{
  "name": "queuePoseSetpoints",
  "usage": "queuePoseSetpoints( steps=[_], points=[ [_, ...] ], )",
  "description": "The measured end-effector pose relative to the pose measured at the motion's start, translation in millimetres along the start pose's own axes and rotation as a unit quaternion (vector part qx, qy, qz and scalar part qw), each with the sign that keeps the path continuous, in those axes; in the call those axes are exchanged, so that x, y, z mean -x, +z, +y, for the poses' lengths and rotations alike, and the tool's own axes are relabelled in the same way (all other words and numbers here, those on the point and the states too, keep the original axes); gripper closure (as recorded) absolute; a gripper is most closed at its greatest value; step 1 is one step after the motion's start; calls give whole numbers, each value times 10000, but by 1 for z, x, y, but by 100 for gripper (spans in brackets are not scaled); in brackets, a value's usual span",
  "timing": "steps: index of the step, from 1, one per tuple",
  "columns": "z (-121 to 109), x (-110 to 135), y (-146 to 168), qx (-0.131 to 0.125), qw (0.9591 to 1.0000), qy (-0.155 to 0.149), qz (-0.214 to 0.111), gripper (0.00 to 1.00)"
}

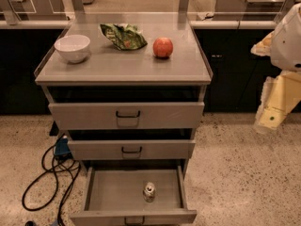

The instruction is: Pick 7up can from bottom drawer and place on counter

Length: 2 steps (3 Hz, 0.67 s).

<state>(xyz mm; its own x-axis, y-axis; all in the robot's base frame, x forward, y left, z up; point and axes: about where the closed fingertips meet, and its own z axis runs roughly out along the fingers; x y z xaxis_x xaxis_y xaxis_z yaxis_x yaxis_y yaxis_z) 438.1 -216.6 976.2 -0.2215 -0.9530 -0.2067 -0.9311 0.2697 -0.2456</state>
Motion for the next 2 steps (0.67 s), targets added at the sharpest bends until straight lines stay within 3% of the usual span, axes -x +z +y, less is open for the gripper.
queuePoseSetpoints(
  steps=[1, 2],
  points=[
    [0, 0, 0, 1, 10000, 0, -1, 0],
    [2, -2, 11, 193, 9994, -1, -282, 0]
  ],
)
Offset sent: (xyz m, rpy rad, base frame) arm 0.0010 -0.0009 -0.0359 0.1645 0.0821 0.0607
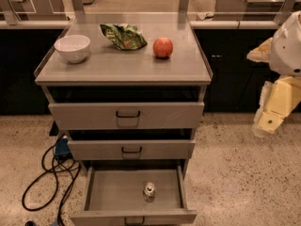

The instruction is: Pick 7up can from bottom drawer and place on counter

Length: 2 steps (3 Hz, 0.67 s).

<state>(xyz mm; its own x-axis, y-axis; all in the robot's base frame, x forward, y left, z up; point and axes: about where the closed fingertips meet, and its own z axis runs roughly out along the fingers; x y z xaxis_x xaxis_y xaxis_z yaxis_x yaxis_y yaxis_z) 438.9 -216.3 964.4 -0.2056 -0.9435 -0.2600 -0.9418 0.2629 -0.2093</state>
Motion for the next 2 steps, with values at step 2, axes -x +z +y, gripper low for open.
queuePoseSetpoints(
  steps=[2],
  points=[
    [26, -34, 85, 948, 9844, 168, -1472, 0]
  ],
)
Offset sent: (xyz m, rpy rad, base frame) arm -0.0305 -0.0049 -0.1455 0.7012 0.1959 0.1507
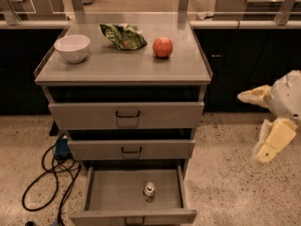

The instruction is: Pick 7up can from bottom drawer and place on counter

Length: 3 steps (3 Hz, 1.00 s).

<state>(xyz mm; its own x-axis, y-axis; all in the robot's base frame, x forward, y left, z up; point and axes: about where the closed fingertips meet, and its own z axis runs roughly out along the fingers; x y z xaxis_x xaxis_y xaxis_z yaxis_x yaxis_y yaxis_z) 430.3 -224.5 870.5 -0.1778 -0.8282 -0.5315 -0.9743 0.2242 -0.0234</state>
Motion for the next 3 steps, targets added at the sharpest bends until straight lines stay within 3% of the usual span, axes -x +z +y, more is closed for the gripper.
queuePoseSetpoints(
  steps=[1, 2, 3],
  points=[
    [22, -26, 46, 530, 9916, 132, -1171, 0],
    [43, -37, 93, 1027, 9713, 330, -2121, 0],
    [58, -47, 138, 1359, 9616, 462, -2341, 0]
  ],
)
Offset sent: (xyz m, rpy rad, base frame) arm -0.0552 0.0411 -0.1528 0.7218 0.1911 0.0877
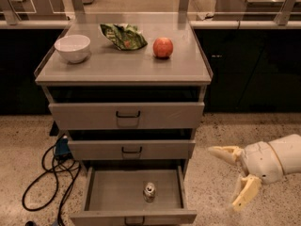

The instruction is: Pick 7up can from bottom drawer and place on counter

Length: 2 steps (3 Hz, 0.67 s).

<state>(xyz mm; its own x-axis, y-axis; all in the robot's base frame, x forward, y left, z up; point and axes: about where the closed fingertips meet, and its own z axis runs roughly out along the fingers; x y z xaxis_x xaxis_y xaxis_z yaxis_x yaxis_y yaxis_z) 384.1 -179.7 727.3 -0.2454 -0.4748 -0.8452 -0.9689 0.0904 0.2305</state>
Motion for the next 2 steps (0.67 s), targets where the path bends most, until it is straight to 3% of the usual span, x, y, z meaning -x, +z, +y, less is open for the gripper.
queuePoseSetpoints(
  steps=[1, 2],
  points=[
    [0, -31, 35, -1, 9991, 220, 369, 0],
    [-3, -36, 39, -86, 9989, 248, 401, 0]
  ],
)
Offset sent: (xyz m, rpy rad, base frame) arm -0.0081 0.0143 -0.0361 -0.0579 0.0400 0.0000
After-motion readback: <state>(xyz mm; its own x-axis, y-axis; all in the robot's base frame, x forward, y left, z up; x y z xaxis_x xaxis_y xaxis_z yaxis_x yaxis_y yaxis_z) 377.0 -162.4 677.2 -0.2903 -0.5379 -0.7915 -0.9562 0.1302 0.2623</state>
